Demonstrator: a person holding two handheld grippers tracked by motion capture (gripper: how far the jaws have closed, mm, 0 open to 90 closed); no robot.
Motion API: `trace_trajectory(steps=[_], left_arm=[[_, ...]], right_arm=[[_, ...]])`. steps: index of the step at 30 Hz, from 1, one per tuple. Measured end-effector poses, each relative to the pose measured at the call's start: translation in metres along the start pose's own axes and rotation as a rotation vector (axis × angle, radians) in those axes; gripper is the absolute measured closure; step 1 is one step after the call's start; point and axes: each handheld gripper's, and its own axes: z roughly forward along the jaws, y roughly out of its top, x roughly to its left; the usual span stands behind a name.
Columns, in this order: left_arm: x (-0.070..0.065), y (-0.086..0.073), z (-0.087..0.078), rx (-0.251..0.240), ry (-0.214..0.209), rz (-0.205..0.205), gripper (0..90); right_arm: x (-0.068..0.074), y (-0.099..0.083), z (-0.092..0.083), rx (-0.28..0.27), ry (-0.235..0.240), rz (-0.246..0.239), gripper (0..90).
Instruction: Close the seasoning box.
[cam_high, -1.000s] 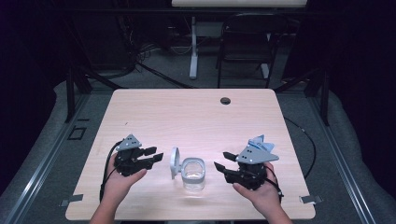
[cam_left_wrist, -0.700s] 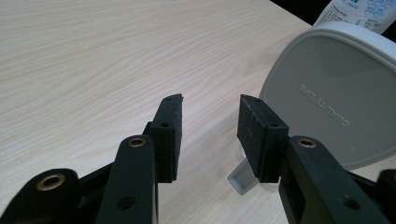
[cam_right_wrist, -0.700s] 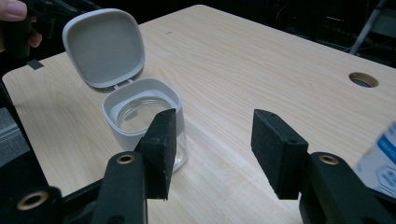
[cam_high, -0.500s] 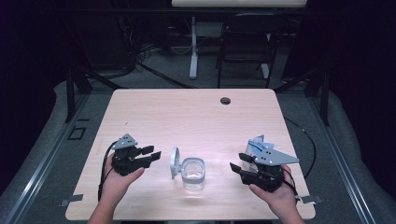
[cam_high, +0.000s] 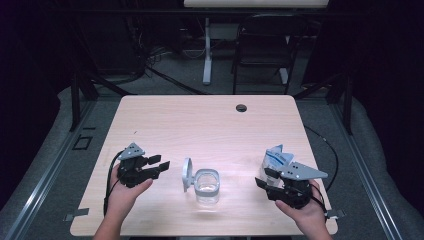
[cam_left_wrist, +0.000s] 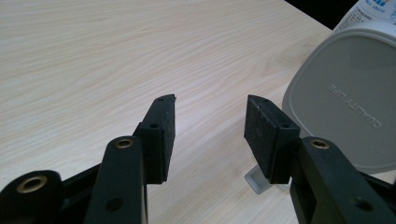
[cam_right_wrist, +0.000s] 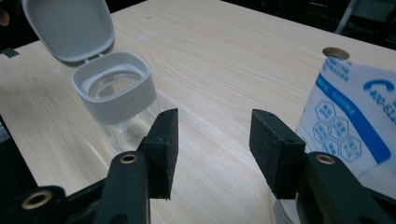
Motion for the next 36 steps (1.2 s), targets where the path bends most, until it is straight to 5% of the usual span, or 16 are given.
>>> trace_trajectory(steps=[36], left_arm=[[0.002, -0.001, -0.003, -0.021, 0.016, -0.001, 54.0]], right_arm=[[-0.028, -0.049, 0.005, 0.138, -0.199, 0.111, 54.0]])
